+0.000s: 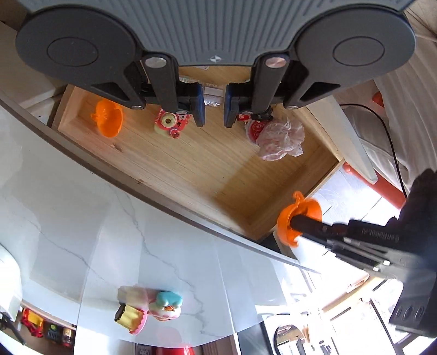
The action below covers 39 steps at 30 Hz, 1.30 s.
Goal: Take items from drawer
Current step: 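Grasp the pink lace cloth with the right tool while the left tool holds the orange cup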
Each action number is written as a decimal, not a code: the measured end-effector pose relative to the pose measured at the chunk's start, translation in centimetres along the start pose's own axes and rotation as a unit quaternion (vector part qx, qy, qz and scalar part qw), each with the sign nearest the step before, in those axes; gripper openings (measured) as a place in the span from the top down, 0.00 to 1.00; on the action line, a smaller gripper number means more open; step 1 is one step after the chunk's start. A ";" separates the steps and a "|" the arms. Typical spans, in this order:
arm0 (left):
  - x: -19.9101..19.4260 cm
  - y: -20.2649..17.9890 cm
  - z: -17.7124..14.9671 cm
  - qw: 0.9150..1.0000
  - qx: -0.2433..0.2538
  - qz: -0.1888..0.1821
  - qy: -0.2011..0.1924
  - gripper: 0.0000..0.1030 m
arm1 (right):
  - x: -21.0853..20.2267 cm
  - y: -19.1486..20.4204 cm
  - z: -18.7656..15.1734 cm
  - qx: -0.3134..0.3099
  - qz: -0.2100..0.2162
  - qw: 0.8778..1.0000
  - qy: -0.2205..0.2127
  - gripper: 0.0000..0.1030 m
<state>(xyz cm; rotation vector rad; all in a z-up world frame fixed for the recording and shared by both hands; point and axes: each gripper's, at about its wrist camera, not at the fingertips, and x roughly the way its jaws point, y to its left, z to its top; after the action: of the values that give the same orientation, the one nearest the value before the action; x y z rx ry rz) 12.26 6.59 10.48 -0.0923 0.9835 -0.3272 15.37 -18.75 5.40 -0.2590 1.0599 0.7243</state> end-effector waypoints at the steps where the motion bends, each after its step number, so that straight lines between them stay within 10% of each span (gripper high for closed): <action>1: 0.0 0.3 -0.3 1.000 -0.007 0.004 0.004 0.89 | 0.1 0.2 -0.2 -0.011 -0.002 1.000 0.000 0.83; 12: -0.1 7.6 -4.8 0.994 -0.104 0.033 0.010 0.89 | 10.5 6.2 3.3 -0.054 0.046 0.994 0.088 0.36; 22: -2.8 12.7 -6.7 0.980 -0.191 0.029 -0.043 0.89 | 20.3 10.8 7.1 -0.065 0.072 0.974 0.207 0.25; 30: -2.4 12.2 -7.0 0.984 -0.174 0.027 -0.028 0.89 | 21.1 11.2 6.8 -0.095 0.042 0.967 0.235 0.80; 39: -0.6 8.1 -5.9 0.995 -0.097 0.003 -0.004 0.89 | 8.8 6.2 4.5 -0.005 0.077 0.989 0.128 0.90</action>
<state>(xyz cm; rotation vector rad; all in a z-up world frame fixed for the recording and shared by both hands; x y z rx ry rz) 8.94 14.88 5.93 -0.2670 1.0054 -0.2242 17.03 -8.16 0.85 -0.2857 1.3322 0.8500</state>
